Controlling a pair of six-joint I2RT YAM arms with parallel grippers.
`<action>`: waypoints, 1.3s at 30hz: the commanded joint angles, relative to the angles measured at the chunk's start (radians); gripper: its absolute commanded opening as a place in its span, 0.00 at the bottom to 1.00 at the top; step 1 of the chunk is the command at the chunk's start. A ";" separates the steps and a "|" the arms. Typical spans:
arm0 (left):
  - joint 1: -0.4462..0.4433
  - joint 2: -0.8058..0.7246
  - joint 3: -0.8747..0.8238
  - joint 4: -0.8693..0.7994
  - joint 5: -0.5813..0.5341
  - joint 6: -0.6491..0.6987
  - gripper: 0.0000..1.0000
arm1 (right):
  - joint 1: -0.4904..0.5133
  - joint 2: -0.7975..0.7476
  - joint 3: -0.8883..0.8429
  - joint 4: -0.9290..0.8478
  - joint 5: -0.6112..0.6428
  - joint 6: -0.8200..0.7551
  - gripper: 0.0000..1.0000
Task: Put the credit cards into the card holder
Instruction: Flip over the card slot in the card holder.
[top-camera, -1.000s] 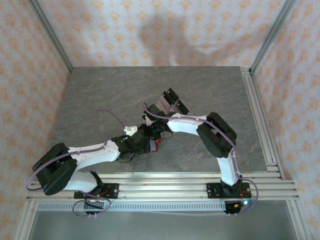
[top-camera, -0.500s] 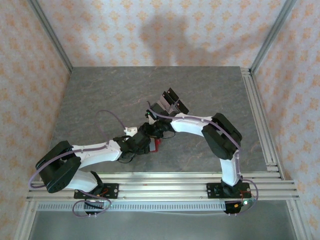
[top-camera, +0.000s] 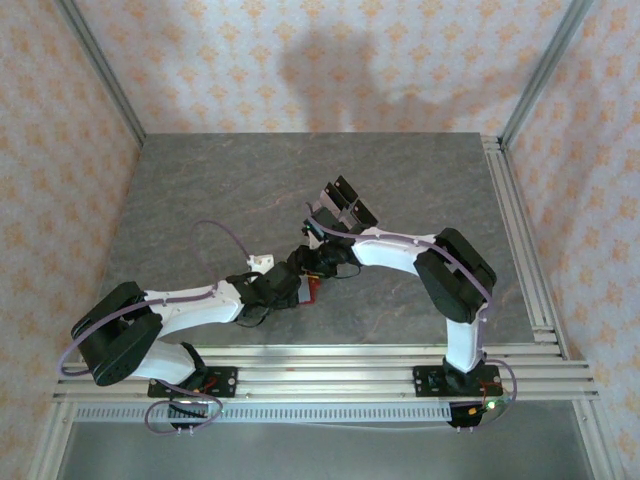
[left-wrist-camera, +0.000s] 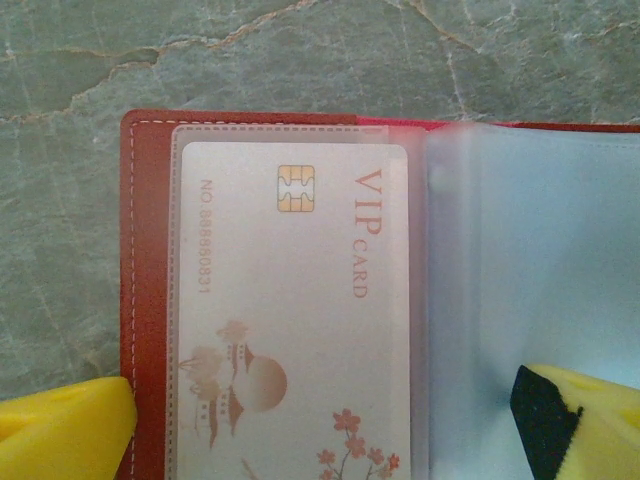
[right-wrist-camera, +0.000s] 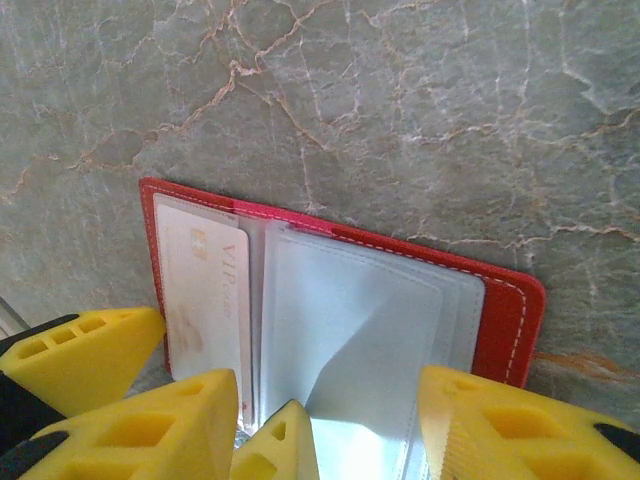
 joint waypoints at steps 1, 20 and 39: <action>-0.004 0.007 -0.025 -0.027 -0.035 -0.022 0.99 | 0.006 0.021 -0.004 0.021 -0.013 0.013 0.50; -0.003 0.009 -0.023 -0.021 -0.036 -0.015 0.98 | 0.008 0.047 -0.036 0.001 0.024 0.006 0.50; -0.004 -0.082 0.012 -0.074 -0.057 -0.002 1.00 | 0.008 0.087 0.023 0.003 -0.068 0.003 0.50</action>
